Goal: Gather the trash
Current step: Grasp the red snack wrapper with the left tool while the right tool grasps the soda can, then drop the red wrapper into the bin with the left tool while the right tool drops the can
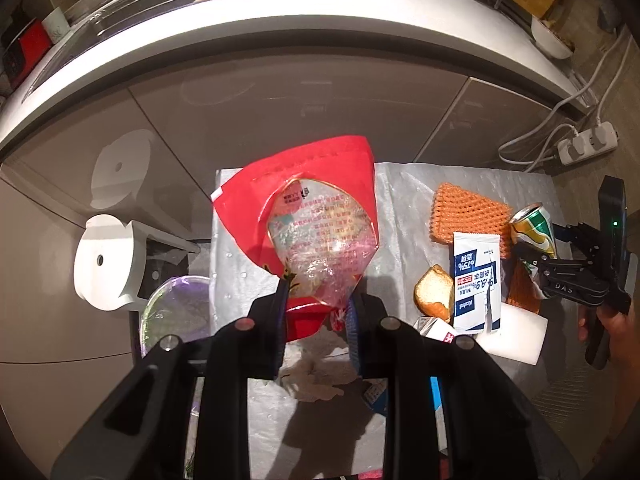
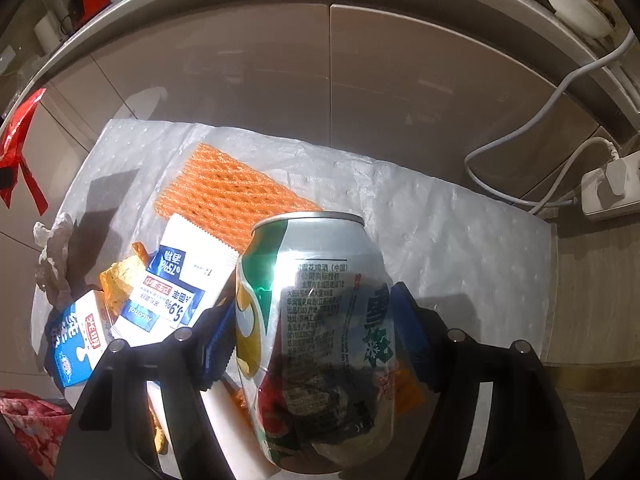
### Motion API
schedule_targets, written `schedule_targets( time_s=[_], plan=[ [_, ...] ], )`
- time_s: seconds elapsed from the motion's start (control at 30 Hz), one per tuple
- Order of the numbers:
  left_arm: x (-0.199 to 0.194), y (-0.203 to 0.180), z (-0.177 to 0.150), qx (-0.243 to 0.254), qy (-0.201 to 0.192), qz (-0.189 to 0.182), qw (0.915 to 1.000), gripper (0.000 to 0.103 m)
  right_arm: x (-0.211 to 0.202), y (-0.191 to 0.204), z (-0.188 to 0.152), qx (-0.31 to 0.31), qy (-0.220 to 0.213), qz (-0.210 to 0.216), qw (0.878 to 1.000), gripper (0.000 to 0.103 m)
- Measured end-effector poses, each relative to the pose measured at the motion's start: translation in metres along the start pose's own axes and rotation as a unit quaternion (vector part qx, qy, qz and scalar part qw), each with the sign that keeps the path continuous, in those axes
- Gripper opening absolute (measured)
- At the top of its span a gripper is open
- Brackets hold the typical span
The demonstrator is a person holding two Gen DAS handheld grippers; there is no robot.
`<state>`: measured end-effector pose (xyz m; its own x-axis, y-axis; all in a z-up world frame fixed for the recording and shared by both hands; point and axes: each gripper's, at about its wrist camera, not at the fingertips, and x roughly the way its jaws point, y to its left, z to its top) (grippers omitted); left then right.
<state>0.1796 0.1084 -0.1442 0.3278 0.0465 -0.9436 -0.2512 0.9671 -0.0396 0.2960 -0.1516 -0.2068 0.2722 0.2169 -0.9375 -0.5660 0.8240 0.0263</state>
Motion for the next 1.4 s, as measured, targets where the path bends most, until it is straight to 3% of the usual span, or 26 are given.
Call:
schedule_targets(
  time_s=[0.17,0.3,0.5,0.67,0.77,0.83,1.07,1.13,1.4],
  plan=[
    [-0.012,0.050,-0.023,-0.024,-0.002,0.027,0.9993,0.025,-0.050,0.013,0.000,0.031,-0.043,0.028,0.998,0.072],
    [0.004,0.102,-0.058,-0.040,0.028,0.046,0.9978,0.025,-0.100,0.045,-0.001,0.046,-0.083,0.069,0.993,0.072],
    [0.071,0.165,-0.107,-0.028,0.102,0.048,0.9932,0.025,-0.140,0.109,-0.001,0.068,-0.115,0.123,0.983,0.072],
    [0.131,0.194,-0.132,-0.012,0.165,0.004,0.9862,0.026,-0.143,0.163,0.003,0.088,-0.111,0.133,0.981,0.072],
    [0.157,0.199,-0.139,0.006,0.192,-0.014,0.9813,0.041,-0.141,0.190,0.005,0.096,-0.104,0.133,0.981,0.072],
    [0.164,0.197,-0.143,0.028,0.199,-0.015,0.9795,0.058,-0.140,0.207,0.004,0.100,-0.098,0.137,0.981,0.072],
    [0.134,0.211,-0.138,0.051,0.172,-0.052,0.9824,0.068,-0.104,0.269,0.004,0.094,-0.066,0.156,0.981,0.072],
    [0.120,0.217,-0.135,0.052,0.159,-0.061,0.9840,0.078,-0.090,0.287,0.005,0.090,-0.054,0.167,0.980,0.072],
    [0.064,0.226,-0.119,0.061,0.102,-0.083,0.9894,0.078,-0.033,0.341,0.009,0.069,-0.003,0.189,0.980,0.072]
  ],
)
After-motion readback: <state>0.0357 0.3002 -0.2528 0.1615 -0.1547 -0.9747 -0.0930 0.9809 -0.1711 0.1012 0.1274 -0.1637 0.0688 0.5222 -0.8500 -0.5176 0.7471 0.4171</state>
